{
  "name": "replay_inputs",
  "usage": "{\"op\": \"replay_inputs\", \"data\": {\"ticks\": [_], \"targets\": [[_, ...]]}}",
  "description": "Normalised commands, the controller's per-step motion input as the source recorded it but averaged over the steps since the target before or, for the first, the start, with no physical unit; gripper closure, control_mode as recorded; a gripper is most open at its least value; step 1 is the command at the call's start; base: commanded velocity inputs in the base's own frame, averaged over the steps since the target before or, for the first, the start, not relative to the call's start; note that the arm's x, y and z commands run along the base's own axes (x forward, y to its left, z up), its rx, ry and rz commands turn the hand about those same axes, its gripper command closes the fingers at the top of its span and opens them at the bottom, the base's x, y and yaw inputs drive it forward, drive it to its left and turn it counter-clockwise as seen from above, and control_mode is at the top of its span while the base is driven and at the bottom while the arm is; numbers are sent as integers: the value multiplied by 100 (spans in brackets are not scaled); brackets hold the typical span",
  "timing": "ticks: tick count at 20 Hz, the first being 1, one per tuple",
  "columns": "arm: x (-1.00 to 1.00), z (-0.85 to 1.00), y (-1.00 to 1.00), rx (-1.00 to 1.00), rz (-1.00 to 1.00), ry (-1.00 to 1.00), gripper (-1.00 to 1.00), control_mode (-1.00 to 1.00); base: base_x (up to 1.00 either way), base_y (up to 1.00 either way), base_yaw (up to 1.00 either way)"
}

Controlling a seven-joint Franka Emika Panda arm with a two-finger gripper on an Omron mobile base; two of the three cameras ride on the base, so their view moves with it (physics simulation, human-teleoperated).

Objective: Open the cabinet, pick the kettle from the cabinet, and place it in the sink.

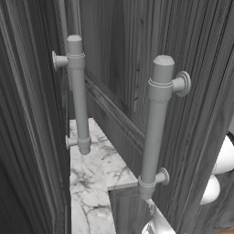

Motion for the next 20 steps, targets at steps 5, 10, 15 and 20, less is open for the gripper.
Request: {"op": "replay_inputs", "data": {"ticks": [5,10,15,20], "targets": [[-1,-20,0,3,-3,0,100,-100,0,0,0],[0,-16,0,3,-3,0,100,-100,0,0,0],[-6,-6,0,3,0,0,100,-100,0,0,0],[-38,0,0,6,0,0,100,-100,0,0,0]]}}
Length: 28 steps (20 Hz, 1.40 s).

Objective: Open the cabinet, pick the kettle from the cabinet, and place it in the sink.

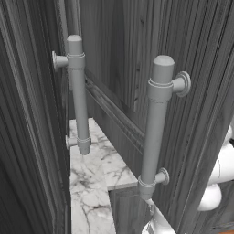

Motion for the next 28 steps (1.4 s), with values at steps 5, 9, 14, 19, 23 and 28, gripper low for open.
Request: {"op": "replay_inputs", "data": {"ticks": [5,9,14,19,23,28], "targets": [[-52,2,-5,11,0,0,100,-100,0,0,0],[-61,8,-16,11,0,0,100,-100,0,0,0],[-64,16,-18,12,0,1,100,-100,0,0,0],[-67,12,-20,9,0,0,100,-100,0,0,0],[-65,9,-16,6,0,0,100,-100,0,0,0],[-64,7,-18,6,3,1,100,-100,0,0,0]]}}
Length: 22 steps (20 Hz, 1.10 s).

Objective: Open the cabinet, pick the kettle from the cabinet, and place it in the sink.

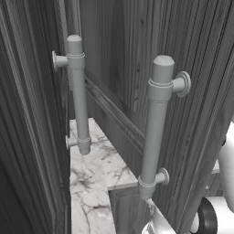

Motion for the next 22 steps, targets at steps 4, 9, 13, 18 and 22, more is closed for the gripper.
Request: {"op": "replay_inputs", "data": {"ticks": [4,9,13,18,22], "targets": [[-58,0,-11,5,11,9,100,-100,0,0,0],[-48,-1,-6,1,15,11,100,-100,0,0,0],[-45,-12,-14,0,15,4,100,-100,0,0,0],[-54,-17,-13,0,16,-2,100,-100,0,0,0],[-45,-26,-4,-2,21,-8,100,-100,0,0,0]]}}
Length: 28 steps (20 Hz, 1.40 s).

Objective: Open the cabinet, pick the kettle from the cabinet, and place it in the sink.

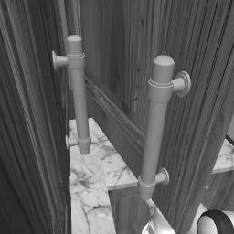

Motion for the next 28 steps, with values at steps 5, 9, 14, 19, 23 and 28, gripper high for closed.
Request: {"op": "replay_inputs", "data": {"ticks": [5,9,14,19,23,28], "targets": [[-7,-34,-4,-4,16,0,100,-100,0,0,0],[-6,-31,-1,-2,21,-1,100,-100,0,0,0],[-1,-27,0,-2,29,-9,100,-100,0,0,0],[0,-25,3,-8,18,-15,100,-100,0,0,0],[0,-16,4,-11,0,-4,100,-100,0,0,0],[0,-13,11,-2,-7,-3,100,-100,0,0,0]]}}
